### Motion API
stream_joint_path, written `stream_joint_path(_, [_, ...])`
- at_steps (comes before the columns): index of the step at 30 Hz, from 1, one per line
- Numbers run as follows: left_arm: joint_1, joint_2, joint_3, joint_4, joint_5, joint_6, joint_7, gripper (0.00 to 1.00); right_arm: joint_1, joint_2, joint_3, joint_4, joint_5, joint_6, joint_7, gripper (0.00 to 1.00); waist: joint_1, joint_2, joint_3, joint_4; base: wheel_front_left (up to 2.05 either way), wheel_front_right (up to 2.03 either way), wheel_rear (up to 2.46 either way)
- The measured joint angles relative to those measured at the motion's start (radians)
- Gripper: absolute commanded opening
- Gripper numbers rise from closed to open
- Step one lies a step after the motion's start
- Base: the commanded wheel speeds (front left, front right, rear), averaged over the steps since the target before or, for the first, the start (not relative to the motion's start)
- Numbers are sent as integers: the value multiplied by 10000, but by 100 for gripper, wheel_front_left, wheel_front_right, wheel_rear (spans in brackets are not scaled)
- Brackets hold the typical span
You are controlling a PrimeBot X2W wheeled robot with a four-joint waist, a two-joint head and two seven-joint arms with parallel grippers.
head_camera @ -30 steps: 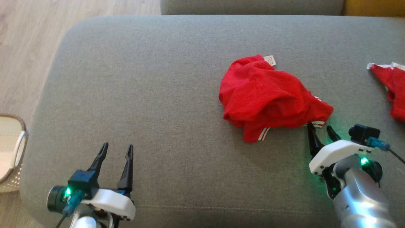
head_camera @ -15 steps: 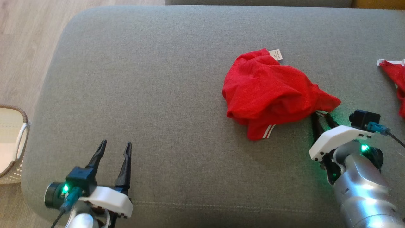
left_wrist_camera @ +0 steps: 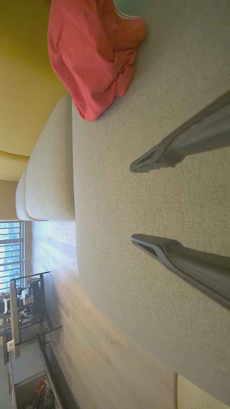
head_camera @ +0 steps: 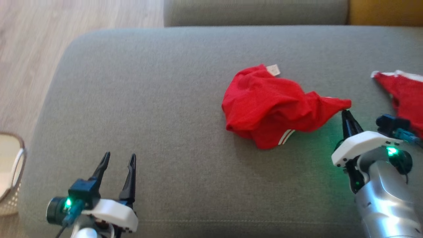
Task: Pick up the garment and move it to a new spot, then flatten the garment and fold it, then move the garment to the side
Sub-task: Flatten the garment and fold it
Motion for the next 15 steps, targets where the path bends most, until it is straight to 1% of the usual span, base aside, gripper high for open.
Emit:
stream_joint_path(4, [372, -63, 59, 2, 0, 8, 0, 100, 95, 19, -510, -407, -224, 0, 0, 0, -1, 0, -467, -212, 0, 0, 0])
stream_joint_path(8, [802, -119, 73, -4, 0, 21, 0, 100, -118, 27, -1154, -886, -1158, 0, 199, 0, -1, 0, -894, -466, 0, 0, 0])
stream_joint_path(11, [905, -199, 71, -31, -2, 63, 0, 100, -824, 19, -1576, -1540, -1726, 0, 669, 0, -1, 0, -1089, -615, 0, 0, 0])
stream_joint_path(15, [954, -278, 65, -75, -8, 102, 0, 100, -2141, -12, -1720, -2518, -2261, 0, 1220, 0, -1, 0, -1243, -637, 0, 0, 0])
